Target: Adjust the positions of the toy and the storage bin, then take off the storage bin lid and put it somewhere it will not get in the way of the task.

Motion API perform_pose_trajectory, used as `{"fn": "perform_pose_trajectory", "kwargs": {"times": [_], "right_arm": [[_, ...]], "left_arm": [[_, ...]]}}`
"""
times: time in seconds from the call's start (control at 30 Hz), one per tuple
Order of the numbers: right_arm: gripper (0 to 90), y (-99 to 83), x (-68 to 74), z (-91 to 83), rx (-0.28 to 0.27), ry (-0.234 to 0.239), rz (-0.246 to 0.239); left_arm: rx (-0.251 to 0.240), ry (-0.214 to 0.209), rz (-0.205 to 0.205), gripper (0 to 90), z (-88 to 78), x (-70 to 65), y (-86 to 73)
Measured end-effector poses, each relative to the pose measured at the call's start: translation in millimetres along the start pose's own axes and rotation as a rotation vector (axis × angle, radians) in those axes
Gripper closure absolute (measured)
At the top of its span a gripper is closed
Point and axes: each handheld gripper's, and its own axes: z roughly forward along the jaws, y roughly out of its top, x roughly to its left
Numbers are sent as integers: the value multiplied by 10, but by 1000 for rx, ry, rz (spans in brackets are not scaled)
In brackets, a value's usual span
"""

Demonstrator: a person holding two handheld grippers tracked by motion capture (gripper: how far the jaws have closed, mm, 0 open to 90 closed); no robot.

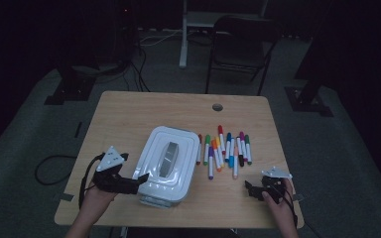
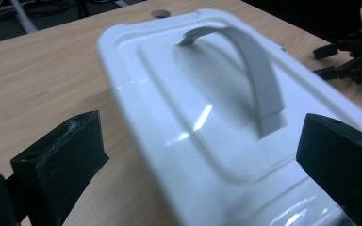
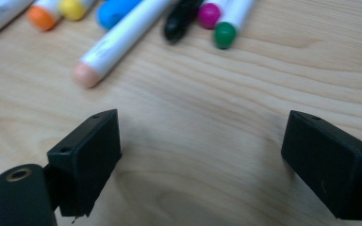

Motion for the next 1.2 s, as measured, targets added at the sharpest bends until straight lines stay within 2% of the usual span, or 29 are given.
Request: {"fn": "perform_pose_trajectory", "kwargs": {"times": [0.1,0.23,0.37,0.47,0.57,0.77,0.83,0.87,0.93,1.0,1.07,1.2], "right_arm": [[119,0,-1,-1,1,0,0],[119,-3,10,-3,-1,-3,2],[119,-3,12,-4,1,-3,4],[119,-5,16,-5,0,-4,4],[120,-4,17,-5,0,-4,5],[119,-5,17,-5,0,-5,4],[120,-5,17,-5,0,-5,5],[121,-5,17,-5,0,-5,4],[128,-7,21,-8,-1,-6,5],[129,-9,24,-10,-1,-6,6],[128,-9,24,-10,-2,-6,6],[129,-8,25,-10,-1,-7,7]], "left_arm": [[13,-2,18,24,123,-88,99],[20,4,18,25,250,-173,236],[38,25,32,47,376,-255,352],[79,32,54,48,492,-322,380],[97,33,69,53,530,-355,371],[127,69,105,60,591,-422,347],[122,73,112,104,596,-435,345],[116,70,127,168,609,-458,339],[118,78,130,174,631,-470,328],[109,78,125,257,636,-471,312],[102,88,124,294,630,-474,302],[96,77,123,443,630,-468,290]]}}
